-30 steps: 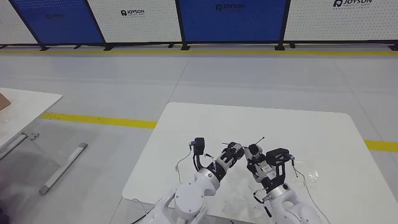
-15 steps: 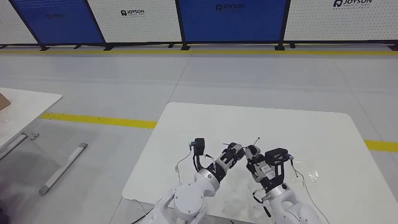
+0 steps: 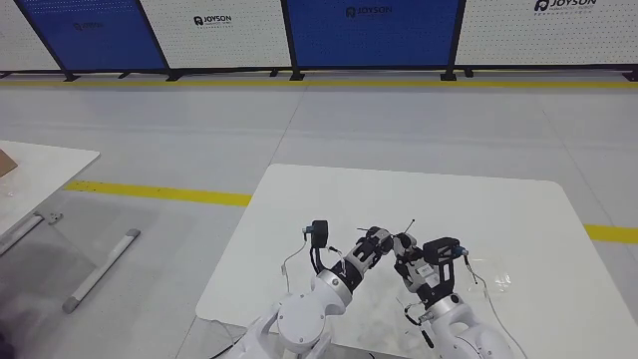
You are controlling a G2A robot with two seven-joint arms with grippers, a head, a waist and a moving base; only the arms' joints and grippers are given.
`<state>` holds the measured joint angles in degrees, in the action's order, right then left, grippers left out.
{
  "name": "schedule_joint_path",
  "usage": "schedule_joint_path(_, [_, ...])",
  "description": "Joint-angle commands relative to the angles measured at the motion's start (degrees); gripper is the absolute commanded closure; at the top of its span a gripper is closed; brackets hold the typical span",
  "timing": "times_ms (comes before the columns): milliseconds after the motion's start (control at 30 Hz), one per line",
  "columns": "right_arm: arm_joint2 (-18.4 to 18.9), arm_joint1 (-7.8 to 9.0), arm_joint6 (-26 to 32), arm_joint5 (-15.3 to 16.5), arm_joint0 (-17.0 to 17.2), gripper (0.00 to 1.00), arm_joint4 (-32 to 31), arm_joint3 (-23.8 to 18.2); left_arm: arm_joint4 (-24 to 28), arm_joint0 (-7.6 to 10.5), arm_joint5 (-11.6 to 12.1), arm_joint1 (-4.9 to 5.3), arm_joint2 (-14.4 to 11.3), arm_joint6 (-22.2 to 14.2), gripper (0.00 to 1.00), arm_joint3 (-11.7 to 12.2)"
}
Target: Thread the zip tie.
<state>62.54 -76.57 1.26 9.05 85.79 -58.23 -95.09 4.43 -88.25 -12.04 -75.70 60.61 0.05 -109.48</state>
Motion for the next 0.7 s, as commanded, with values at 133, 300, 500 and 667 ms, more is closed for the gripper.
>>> schedule_joint_path(133, [0.05, 0.03, -0.1, 0.12, 0.02, 1.0, -0.04, 0.4, 0.94, -0.31, 1.26, 0.04, 0.33, -0.09, 1.0, -0.3])
schedule_joint_path(300, [0.0, 0.04, -0.2, 0.14, 0.02, 1.0, -0.16, 0.78, 2.09, -0.66, 2.41, 0.06, 0.74, 0.04, 1.0, -0.75])
schedule_joint_path(500, [0.07, 0.07, -0.35, 0.45, -0.03, 1.0, -0.04, 1.36, 3.82, -1.15, 4.46, 0.07, 1.34, 0.26, 1.0, -1.48])
schedule_joint_path(667, [0.16, 0.09, -0.53, 0.62, -0.1, 1.0, 0.11, 1.97, 4.41, -1.37, 6.53, 0.1, 1.72, 0.37, 1.0, -1.92])
